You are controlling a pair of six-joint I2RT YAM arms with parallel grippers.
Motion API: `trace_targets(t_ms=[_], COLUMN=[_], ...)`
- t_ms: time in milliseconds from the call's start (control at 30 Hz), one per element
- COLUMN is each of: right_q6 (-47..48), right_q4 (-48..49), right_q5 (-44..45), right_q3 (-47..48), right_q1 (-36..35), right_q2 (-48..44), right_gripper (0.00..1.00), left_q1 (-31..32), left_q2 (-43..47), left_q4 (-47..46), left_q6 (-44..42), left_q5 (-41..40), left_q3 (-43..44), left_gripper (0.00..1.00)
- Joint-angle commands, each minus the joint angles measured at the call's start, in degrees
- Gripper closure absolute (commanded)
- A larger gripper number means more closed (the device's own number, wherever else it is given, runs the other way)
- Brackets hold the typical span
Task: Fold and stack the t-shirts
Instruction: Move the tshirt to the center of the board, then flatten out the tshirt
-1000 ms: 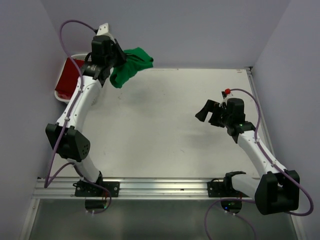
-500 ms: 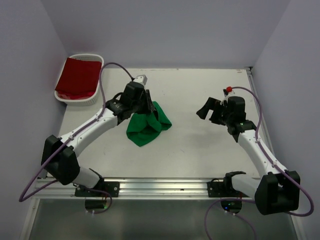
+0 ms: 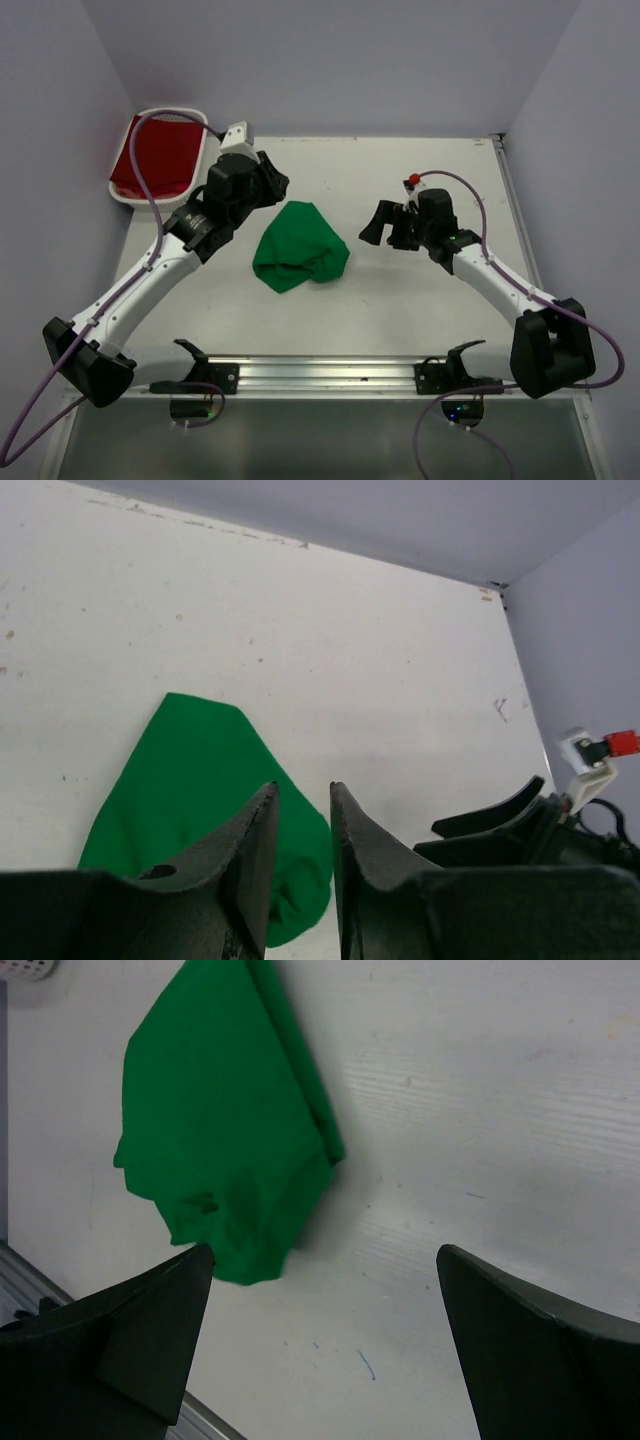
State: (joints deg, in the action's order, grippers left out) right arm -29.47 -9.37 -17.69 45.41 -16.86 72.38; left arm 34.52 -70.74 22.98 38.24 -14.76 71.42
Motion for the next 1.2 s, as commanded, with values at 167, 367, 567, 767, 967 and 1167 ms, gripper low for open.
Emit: trace_targets(t_ms=[167, 367, 567, 767, 967, 1167], right_q6=[0.03, 0.82, -1.02, -1.20, -1.11, -0.59], right_q4=[0.41, -3.89, -10.84, -15.15, -16.30, -16.56], right_q5=[4.59, 14.49, 29.18, 35.97, 37.12, 36.59], right_q3=[4.87, 5.30, 6.62, 8.03, 8.21, 8.12], right_q1=[-6.34, -6.34, -6.25, -6.34, -6.25, -6.25], right_q2=[2.42, -1.09, -6.54, -9.80, -10.24, -9.98], right_gripper=[0.01, 0.01, 0.01, 0.01, 0.01, 0.01], left_q1=[0.10, 9.92, 19.16, 25.50, 25.86, 25.86], left_q2=[-3.78, -12.92, -23.03, -29.45, -35.69, -40.87], left_q4=[-3.03, -2.24, 0.57, 1.80, 1.63, 1.45], left_q6=[-4.66, -9.67, -11.69, -11.61, -11.78, -11.43], left_q5=[5.78, 4.32, -6.40, -15.19, -18.28, -25.39], left_q3=[0.40, -3.83, -1.38, 1.00, 1.88, 2.50], left_gripper=[0.21, 0.20, 0.23, 0.24, 0.24, 0.23])
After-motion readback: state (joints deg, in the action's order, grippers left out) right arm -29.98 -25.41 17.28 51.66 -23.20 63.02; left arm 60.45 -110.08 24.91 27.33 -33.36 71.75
